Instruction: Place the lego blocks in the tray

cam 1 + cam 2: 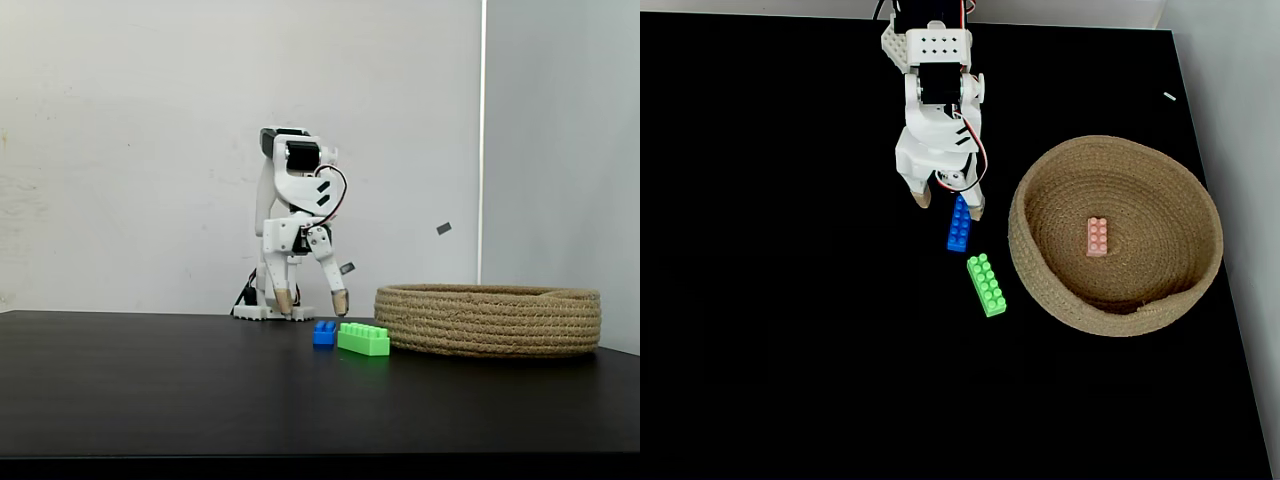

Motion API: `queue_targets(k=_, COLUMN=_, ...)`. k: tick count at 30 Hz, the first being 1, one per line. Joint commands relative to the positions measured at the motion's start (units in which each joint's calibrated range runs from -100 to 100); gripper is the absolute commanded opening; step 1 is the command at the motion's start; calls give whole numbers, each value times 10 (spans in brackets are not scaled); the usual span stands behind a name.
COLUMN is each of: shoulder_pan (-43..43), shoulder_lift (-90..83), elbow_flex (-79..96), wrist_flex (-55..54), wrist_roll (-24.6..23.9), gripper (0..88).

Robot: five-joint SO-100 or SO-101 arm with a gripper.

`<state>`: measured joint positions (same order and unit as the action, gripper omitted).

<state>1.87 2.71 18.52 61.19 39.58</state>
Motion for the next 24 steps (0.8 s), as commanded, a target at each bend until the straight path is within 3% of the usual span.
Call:
queue_targets(k=1, shoulder_pan=-15, shoulder_lift=-7, elbow_flex=-2, wrist_flex=-11, wrist_roll=-2, gripper=251)
queue_targets(k=13, shoulder_pan=-23, shoulder_lift=25, elbow_flex=16, wrist_flex=-63, wrist_roll=0, gripper=182)
queue_targets(k=17, shoulder_pan=-23, shoulder_lift=34, elbow_flex=24, wrist_flex=-90, wrist_roll=0, gripper=126)
queue_targets(k=20, shoulder_pan=-24, shoulder_lift=43, elbow_flex=28, wrist_flex=-107, wrist_roll=-3, gripper=16)
queue_targets(k=24, shoulder_pan=-24, shoulder_lift=36, elbow_flex=28, wrist_flex=-106, wrist_roll=-2, gripper=0)
